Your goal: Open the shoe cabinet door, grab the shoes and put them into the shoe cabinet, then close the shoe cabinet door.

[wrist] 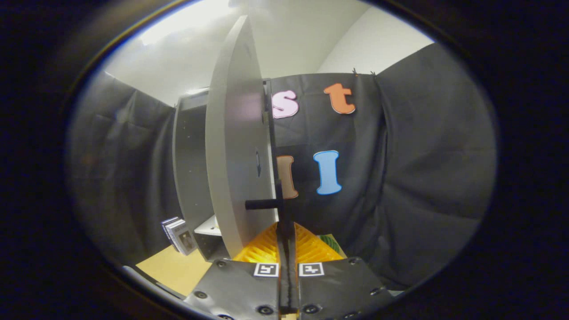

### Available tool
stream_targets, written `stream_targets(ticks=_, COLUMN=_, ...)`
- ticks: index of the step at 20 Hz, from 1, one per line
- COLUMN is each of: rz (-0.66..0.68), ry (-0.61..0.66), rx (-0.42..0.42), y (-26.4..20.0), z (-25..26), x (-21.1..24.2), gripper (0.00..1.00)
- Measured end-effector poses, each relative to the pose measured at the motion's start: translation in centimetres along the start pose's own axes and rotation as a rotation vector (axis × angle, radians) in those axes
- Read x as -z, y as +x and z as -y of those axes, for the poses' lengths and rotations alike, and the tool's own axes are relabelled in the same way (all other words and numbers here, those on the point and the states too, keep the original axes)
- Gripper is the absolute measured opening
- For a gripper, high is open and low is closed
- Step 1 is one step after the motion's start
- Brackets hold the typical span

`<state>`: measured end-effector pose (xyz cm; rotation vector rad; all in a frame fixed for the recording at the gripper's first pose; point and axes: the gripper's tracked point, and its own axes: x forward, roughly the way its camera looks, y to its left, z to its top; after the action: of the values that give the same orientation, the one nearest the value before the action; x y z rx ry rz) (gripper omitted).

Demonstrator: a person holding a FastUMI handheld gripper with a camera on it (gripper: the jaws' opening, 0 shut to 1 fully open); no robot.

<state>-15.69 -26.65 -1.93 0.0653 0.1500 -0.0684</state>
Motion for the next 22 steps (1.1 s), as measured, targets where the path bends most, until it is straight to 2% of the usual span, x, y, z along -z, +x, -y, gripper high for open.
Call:
stream_targets(ticks=5, rz=-0.015, ry=-0.023, rx=-0.046, y=-1.6, z=0.7, x=0.8, gripper=0.03)
stream_targets(ticks=9, rz=-0.010, ry=-0.044, rx=0.032, y=-4.2, z=1.4, x=2.1, gripper=0.02)
stream_targets(ticks=12, rz=0.016, ry=-0.118, rx=0.108, y=-6.4, z=0.6, x=1.9, gripper=0.02)
stream_targets(ticks=14, rz=0.043, ry=-0.167, rx=0.130, y=-7.6, z=-1.6, x=1.5, gripper=0.02)
stream_targets(ticks=16, rz=0.058, ry=-0.176, rx=0.117, y=-7.8, z=-4.7, x=1.8, gripper=0.02)
stream_targets(ticks=20, rz=0.012, ry=-0.147, rx=0.077, y=-7.2, z=-11.1, x=5.1, gripper=0.02)
stream_targets(ticks=22, rz=-0.014, ry=-0.110, rx=0.031, y=-6.3, z=-14.4, x=7.4, gripper=0.10)
